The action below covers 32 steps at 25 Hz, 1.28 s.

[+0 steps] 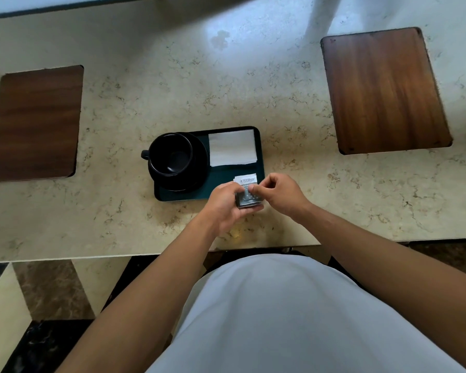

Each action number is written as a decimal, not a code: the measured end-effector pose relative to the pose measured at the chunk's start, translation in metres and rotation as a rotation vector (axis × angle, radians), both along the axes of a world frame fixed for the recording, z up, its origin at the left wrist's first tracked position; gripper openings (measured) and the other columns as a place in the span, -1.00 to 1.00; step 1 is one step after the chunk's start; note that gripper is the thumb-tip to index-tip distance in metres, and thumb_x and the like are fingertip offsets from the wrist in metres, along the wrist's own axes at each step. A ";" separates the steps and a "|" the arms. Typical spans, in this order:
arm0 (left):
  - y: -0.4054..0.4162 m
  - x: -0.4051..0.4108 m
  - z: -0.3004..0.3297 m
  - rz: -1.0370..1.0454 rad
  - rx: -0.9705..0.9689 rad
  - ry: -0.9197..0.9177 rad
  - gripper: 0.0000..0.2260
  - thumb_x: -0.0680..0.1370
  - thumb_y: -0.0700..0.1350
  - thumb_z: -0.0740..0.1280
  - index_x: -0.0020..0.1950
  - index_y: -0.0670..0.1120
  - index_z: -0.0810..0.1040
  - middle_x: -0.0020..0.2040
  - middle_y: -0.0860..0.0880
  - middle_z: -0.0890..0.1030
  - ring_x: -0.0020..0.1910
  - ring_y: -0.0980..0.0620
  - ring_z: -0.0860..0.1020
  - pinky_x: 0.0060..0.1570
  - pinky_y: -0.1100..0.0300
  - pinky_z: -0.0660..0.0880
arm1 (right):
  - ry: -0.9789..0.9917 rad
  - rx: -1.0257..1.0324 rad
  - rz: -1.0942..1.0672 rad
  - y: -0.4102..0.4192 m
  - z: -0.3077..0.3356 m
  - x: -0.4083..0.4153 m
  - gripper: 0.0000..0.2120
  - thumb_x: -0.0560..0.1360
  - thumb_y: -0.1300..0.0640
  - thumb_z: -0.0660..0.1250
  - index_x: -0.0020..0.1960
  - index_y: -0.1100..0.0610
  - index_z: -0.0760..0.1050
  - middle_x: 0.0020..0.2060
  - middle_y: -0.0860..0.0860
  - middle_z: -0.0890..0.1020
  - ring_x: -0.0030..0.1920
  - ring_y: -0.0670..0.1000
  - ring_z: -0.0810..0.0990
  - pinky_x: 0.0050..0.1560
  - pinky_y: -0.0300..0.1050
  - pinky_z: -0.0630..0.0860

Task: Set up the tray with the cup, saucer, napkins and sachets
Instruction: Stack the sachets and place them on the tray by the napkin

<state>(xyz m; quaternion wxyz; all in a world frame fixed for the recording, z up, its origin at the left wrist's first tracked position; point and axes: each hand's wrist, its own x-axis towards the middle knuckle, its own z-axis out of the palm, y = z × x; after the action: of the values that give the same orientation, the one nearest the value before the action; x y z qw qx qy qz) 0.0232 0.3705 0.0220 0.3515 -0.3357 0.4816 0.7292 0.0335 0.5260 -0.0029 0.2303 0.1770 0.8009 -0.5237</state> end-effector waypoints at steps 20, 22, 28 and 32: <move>-0.063 -0.017 -0.006 -0.034 0.116 0.008 -0.78 0.66 -0.30 0.23 0.28 -0.36 0.47 0.21 -0.38 0.58 0.05 -0.28 0.70 -0.04 -0.18 0.66 | 0.000 -0.005 -0.105 -0.046 -0.002 -0.013 -0.87 0.50 0.05 0.53 0.00 0.06 0.64 -0.09 -0.01 0.72 -0.12 -0.06 0.69 -0.25 -0.24 0.56; -0.061 -0.024 -0.005 -0.008 0.112 0.002 -0.76 0.67 -0.28 0.22 0.31 -0.36 0.44 0.24 -0.40 0.55 0.11 -0.34 0.67 0.05 -0.27 0.63 | -0.006 -0.038 -0.139 -0.046 -0.003 -0.019 -0.88 0.50 0.07 0.54 -0.03 0.07 0.64 -0.11 0.01 0.72 -0.21 -0.08 0.66 -0.28 -0.26 0.54; -0.053 -0.037 -0.004 0.029 0.082 -0.013 -0.72 0.68 -0.29 0.16 0.37 -0.37 0.37 0.27 -0.43 0.53 0.17 -0.39 0.61 0.13 -0.34 0.58 | -0.016 -0.078 -0.152 -0.040 -0.004 -0.033 -0.89 0.49 0.08 0.55 -0.08 0.04 0.63 -0.17 -0.01 0.70 -0.41 -0.23 0.58 -0.37 -0.33 0.49; -0.047 -0.037 -0.007 0.030 0.056 -0.042 -0.75 0.68 -0.30 0.15 0.34 -0.35 0.41 0.26 -0.41 0.54 0.19 -0.37 0.61 0.14 -0.34 0.57 | -0.038 -0.044 -0.135 -0.036 -0.008 -0.036 -0.88 0.48 0.08 0.55 -0.05 0.06 0.64 -0.15 -0.01 0.71 -0.30 -0.13 0.60 -0.34 -0.30 0.50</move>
<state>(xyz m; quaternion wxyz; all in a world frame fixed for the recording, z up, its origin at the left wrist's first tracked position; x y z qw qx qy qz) -0.0143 0.3234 0.0148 0.3597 -0.3481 0.4484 0.7406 -0.0022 0.4896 -0.0112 0.2132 0.2355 0.7709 -0.5521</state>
